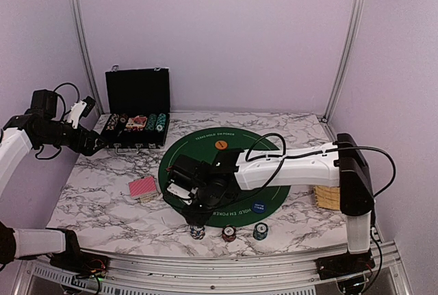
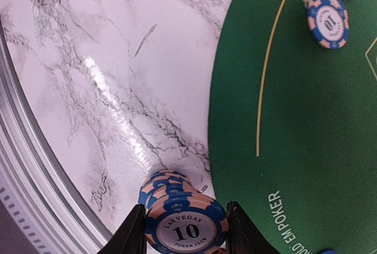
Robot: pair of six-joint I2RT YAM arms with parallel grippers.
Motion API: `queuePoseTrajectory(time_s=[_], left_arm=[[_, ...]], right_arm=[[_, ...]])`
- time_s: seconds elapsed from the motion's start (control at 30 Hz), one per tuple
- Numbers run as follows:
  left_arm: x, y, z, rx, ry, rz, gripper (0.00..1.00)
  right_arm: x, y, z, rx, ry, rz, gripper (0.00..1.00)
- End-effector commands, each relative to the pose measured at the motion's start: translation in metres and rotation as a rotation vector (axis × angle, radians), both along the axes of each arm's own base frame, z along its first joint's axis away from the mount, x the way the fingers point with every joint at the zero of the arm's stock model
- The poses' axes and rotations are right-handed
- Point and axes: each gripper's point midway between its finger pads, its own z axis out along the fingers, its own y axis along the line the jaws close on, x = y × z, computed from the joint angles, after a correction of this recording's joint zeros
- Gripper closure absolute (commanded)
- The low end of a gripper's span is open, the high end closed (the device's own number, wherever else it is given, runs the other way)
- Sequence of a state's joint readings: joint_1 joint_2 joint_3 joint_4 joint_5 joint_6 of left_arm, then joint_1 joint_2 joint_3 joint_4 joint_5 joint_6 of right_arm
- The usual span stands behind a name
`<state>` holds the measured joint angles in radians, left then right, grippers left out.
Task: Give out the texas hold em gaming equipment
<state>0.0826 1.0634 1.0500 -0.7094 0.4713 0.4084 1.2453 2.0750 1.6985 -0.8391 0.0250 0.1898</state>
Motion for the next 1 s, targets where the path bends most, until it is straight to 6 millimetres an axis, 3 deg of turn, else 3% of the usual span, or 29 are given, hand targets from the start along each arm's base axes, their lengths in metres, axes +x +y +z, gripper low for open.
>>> queuePoseTrajectory(time_s=[0.0,0.27,0.43,0.57,0.73,0.97], left_arm=[[-0.004,-0.002,0.012,-0.005,-0.021,-0.012,0.01],[-0.005,-0.002,0.013,-0.005,-0.023,-0.014,0.01],[-0.005,-0.002,0.012,-0.003,-0.02,-0.015,0.01],[-0.005,-0.002,0.011,-0.007,-0.015,-0.018,0.01],[-0.005,-0.003,0.009,-0.012,-0.009,-0.021,0.01],[-0.005,-0.003,0.012,-0.009,-0.016,-0.021,0.01]], right_arm=[[0.052,-0.009,0.058,0.099,-0.081,-0.108,0.74],[0.165,-0.051,0.083,0.163,-0.179,-0.331,0.74],[0.229,-0.082,0.078,0.156,-0.234,-0.457,0.73],[0.276,-0.108,0.057,0.145,-0.237,-0.551,0.73],[0.316,-0.123,0.029,0.13,-0.229,-0.615,0.73],[0.341,-0.132,-0.007,0.115,-0.198,-0.663,0.73]])
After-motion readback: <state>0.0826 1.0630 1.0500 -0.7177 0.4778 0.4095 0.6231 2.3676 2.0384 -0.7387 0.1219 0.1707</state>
